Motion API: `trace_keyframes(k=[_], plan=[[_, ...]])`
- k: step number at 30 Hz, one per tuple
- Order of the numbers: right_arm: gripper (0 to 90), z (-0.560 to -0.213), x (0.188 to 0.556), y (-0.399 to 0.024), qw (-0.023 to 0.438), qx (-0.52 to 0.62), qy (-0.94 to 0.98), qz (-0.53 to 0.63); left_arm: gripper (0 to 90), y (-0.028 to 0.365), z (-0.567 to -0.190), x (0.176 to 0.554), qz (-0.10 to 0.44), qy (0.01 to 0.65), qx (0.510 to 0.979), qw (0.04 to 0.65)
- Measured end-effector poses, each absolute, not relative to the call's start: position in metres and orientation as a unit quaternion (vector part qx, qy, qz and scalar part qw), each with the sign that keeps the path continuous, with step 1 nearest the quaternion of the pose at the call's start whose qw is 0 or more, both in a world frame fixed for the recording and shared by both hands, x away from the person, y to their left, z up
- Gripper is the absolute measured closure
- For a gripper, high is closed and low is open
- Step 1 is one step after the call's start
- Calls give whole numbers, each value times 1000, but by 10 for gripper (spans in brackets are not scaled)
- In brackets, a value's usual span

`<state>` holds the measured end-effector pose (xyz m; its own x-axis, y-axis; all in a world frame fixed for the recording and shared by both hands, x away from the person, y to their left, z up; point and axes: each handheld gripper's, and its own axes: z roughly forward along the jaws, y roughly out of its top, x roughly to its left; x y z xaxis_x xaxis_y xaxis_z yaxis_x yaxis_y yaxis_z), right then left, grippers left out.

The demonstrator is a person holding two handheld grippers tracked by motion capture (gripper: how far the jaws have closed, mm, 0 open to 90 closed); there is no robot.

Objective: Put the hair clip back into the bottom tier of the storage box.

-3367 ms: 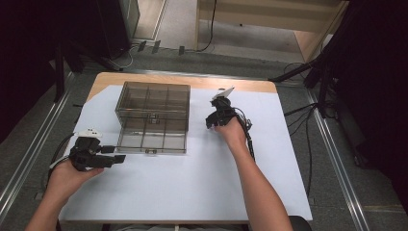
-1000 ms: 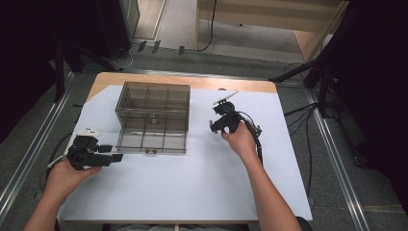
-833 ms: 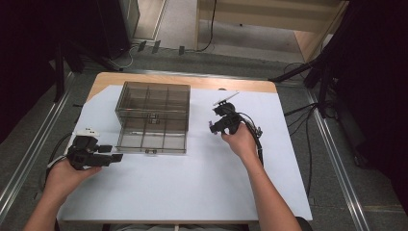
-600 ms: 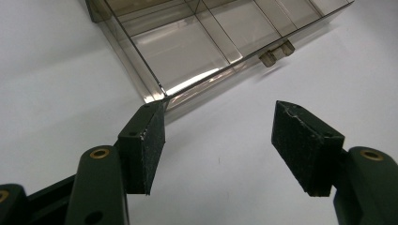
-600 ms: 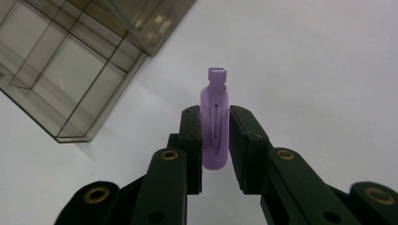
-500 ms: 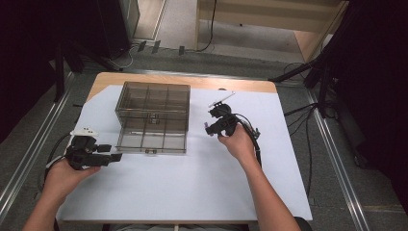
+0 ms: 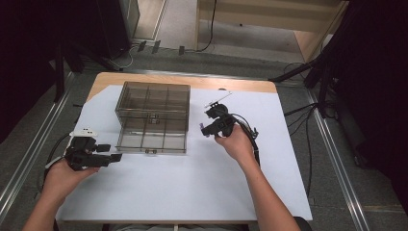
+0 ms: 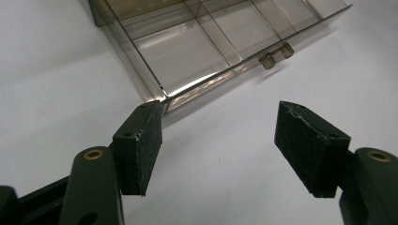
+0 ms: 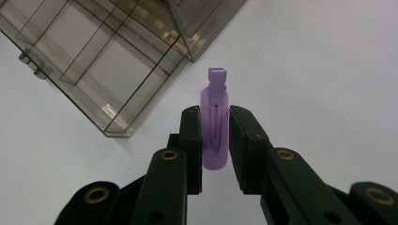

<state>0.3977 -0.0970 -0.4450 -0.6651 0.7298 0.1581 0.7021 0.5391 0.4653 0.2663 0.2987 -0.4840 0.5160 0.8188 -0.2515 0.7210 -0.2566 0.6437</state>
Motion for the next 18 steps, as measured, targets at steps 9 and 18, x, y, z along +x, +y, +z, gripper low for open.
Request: trace_keyframes(k=[9,18], plan=[[774,-440,393,-89,23,392,884,253,313,298,-484,264,67,485,789,371],[774,-438,391,-77,17,376,891,253,302,298,-484,260,68,480,791,373]])
